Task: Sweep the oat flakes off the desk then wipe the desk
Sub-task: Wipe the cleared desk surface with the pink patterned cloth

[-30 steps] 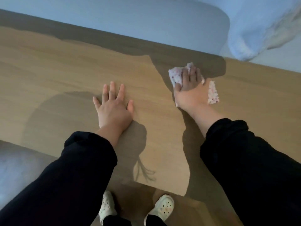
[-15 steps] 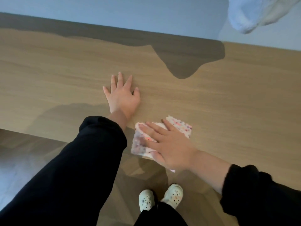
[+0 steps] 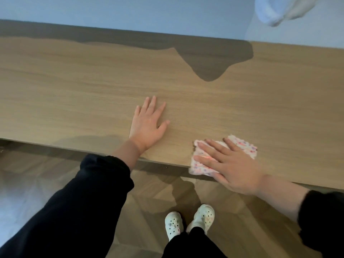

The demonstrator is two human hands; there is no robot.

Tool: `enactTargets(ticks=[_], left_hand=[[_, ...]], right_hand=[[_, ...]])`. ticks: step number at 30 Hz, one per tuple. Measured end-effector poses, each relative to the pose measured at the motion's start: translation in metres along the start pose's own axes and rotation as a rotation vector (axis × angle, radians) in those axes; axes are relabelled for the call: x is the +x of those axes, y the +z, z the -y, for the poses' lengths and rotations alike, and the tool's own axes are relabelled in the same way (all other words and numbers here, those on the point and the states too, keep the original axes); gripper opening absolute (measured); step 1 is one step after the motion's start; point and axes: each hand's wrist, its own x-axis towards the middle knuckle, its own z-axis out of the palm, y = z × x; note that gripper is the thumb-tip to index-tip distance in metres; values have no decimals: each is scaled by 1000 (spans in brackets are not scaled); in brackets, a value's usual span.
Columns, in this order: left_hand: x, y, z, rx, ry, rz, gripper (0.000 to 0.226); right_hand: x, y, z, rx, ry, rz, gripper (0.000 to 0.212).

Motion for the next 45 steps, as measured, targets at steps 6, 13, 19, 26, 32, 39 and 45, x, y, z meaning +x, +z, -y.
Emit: enactTargets(ticks=[6,13,19,26,32,39,45], left_hand=[[8,-3,0,-373,-102,-82,41],[1,6,-28,-14,-216,55,54],[-14,29,-86,176,-177,24,65],[-12,41,-140,3,-449,-25,59],[1,49,-174,-43,-618,-104,62],[5,52,-177,66,-602,-57,75],[8,52,-176,110,-357,-44,68]], right_hand=[[75,-5,50,37,-33,9,54],[-20,4,4,22,80,49,54],[-53,-5,-90,137,615,58,67],[-18,-9,-62,157,472,60,65],[-69,-5,-109,132,475,76,66],[50,-25,-177,223,652,34,61],[39,-26,-177,306,209,-102,52]])
